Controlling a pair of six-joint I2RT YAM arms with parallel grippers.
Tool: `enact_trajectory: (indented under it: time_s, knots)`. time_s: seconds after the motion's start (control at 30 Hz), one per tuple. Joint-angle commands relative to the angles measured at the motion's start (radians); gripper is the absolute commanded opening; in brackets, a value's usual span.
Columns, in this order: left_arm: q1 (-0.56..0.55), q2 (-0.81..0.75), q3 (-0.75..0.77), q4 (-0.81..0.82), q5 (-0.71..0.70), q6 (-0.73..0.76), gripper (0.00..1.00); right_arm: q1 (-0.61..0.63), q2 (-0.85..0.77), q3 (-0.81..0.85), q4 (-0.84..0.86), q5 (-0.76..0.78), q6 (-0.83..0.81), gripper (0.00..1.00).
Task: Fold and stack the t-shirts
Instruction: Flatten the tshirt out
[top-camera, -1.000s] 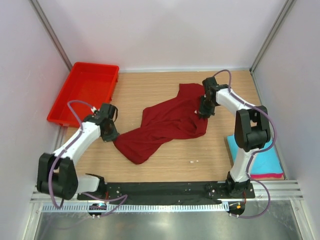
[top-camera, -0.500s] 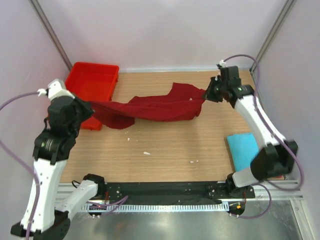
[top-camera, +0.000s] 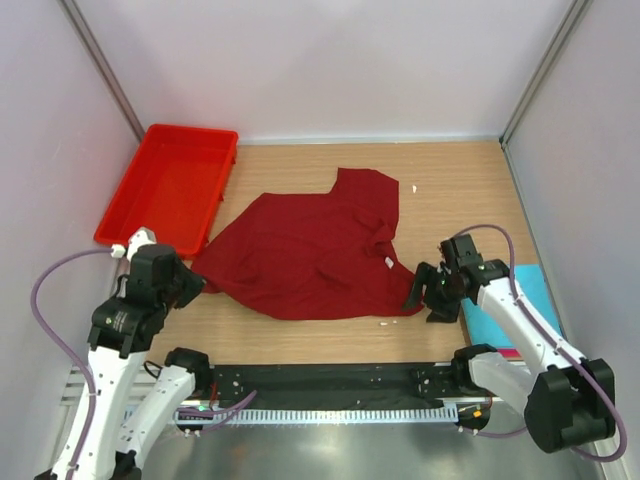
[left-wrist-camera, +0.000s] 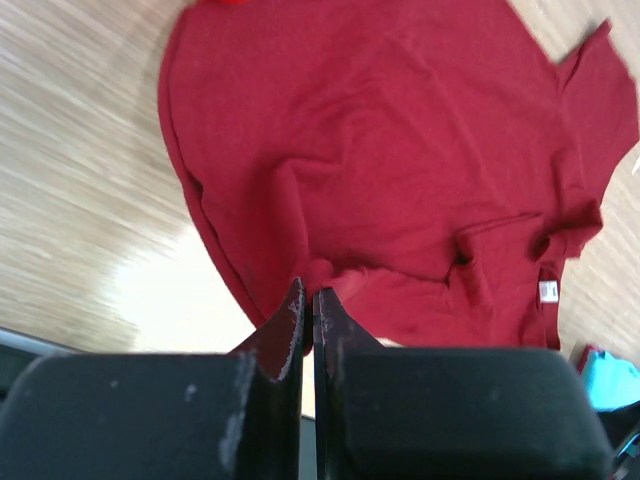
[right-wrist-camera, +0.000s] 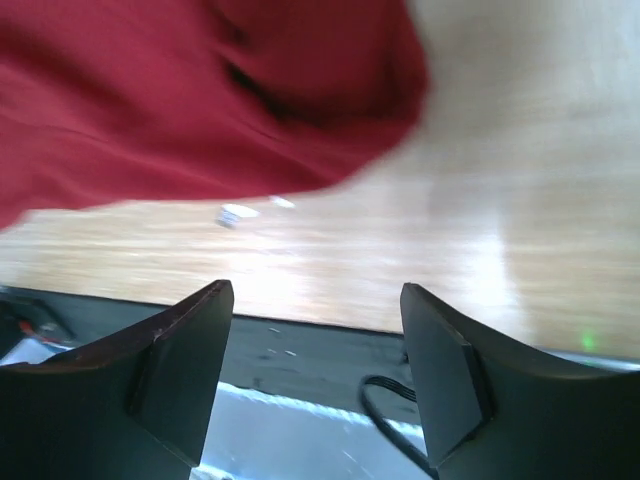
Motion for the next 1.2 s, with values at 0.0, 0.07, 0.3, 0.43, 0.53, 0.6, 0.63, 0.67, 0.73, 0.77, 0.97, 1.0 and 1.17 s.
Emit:
enact_trajectory:
  time_s: [0.0,0.07,0.3,0.43,0.53,0.6,0.63,0.67,0.73,0.77,0.97,1.0,1.17]
  knots:
    - [0.005,0.049,0.011,0.006,0.065,-0.012,0.0,0.003,0.061,0.14,0.14,-0.038,0.017,0.74]
    - [0.005,0.069,-0.01,0.031,0.113,-0.018,0.0,0.006,0.183,0.24,0.192,-0.026,0.011,0.72]
    - [0.005,0.103,-0.053,0.091,0.135,-0.013,0.0,0.15,0.541,0.577,0.223,0.02,-0.046,0.55]
    - [0.005,0.118,-0.074,0.098,0.155,-0.012,0.0,0.239,0.674,0.673,0.239,0.058,-0.078,0.73]
    - [0.005,0.109,-0.102,0.114,0.156,-0.021,0.0,0.234,0.791,0.716,0.248,0.086,-0.098,0.78]
    - [0.005,0.11,-0.105,0.117,0.171,-0.024,0.0,0.236,0.866,0.765,0.239,0.182,-0.123,0.75]
    - [0.005,0.11,-0.101,0.114,0.176,-0.023,0.0,0.231,0.882,0.775,0.251,0.202,-0.129,0.74]
    - [0.005,0.115,-0.096,0.109,0.179,-0.02,0.0,0.218,0.9,0.791,0.257,0.221,-0.136,0.73]
    - [0.004,0.114,-0.088,0.094,0.173,-0.017,0.0,0.204,0.937,0.811,0.252,0.255,-0.135,0.7]
    - [0.004,0.109,-0.087,0.089,0.167,-0.015,0.0,0.195,0.943,0.829,0.251,0.294,-0.135,0.69]
    - [0.005,0.107,-0.067,0.069,0.159,0.013,0.0,0.103,1.03,0.972,0.151,0.426,-0.181,0.64]
    - [0.005,0.106,-0.065,0.063,0.155,0.016,0.0,0.096,1.035,0.992,0.142,0.457,-0.193,0.65]
    - [0.005,0.094,-0.073,0.069,0.15,0.017,0.0,0.098,1.035,1.096,0.042,0.508,-0.25,0.74]
